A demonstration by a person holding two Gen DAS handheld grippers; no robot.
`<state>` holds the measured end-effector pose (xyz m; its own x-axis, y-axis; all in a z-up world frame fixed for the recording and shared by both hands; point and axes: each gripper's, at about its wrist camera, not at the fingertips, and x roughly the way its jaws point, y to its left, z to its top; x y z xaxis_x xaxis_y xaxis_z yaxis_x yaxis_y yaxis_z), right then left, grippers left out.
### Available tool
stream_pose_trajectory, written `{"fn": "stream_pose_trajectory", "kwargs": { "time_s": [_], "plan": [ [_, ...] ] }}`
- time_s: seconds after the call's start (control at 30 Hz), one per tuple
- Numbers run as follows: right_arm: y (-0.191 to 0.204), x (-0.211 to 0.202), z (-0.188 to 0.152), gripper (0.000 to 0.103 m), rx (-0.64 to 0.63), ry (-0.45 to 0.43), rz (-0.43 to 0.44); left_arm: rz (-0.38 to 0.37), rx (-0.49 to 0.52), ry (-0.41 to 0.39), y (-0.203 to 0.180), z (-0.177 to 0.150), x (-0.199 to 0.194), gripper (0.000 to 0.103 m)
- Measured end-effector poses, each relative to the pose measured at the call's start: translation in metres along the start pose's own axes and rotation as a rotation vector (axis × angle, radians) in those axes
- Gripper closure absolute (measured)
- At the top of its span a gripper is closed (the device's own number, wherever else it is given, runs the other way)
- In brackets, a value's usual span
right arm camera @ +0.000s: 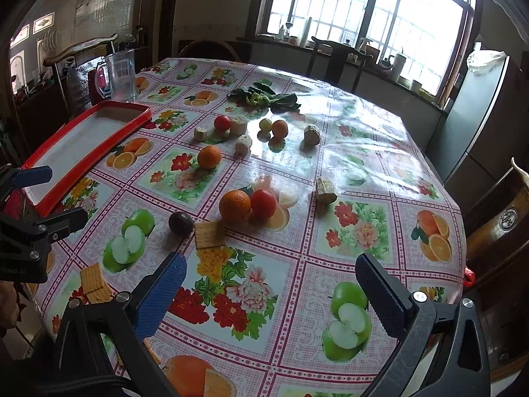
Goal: Organize fruits
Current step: 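Move both grippers toward the dark plum and the bread cube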
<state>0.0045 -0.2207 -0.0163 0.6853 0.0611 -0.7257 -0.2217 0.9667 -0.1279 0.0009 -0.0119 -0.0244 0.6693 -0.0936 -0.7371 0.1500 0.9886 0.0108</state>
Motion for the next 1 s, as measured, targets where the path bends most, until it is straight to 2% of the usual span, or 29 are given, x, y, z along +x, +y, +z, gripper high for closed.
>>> {"fn": "stream_pose_trajectory", "kwargs": {
  "time_s": [0.3, 0.5, 0.6, 0.7, 0.73, 0.83, 0.9, 1.0],
  "plan": [
    [-0.005, 0.004, -0.005, 0.0, 0.022, 0.009, 0.024, -0.047, 0.054, 0.003, -0.012, -0.003, 0.002, 0.0],
    [-0.018, 0.01, -0.006, 0.0, 0.067, 0.012, 0.052, -0.201, 0.045, -0.074, -0.013, -0.006, 0.001, 0.0],
    [-0.027, 0.018, -0.007, 0.003, 0.106, 0.025, 0.064, -0.267, 0.058, -0.019, -0.019, 0.002, 0.012, 0.0],
    [-0.036, 0.027, -0.006, 0.008, 0.146, 0.04, 0.092, -0.224, 0.104, 0.046, -0.032, 0.008, 0.03, 0.0],
    [-0.038, 0.03, -0.005, 0.011, 0.156, 0.044, 0.099, -0.215, 0.122, 0.052, -0.036, 0.009, 0.034, 0.002],
    [-0.047, 0.042, -0.002, 0.021, 0.173, 0.058, 0.1, -0.228, 0.162, 0.072, -0.045, 0.013, 0.044, 0.019],
    [-0.052, 0.049, 0.001, 0.027, 0.178, 0.068, 0.1, -0.23, 0.182, 0.091, -0.05, 0.015, 0.051, 0.045],
    [-0.061, 0.06, 0.009, 0.03, 0.188, 0.072, 0.101, -0.249, 0.206, 0.124, -0.058, 0.016, 0.064, 0.057]
  ]
}}
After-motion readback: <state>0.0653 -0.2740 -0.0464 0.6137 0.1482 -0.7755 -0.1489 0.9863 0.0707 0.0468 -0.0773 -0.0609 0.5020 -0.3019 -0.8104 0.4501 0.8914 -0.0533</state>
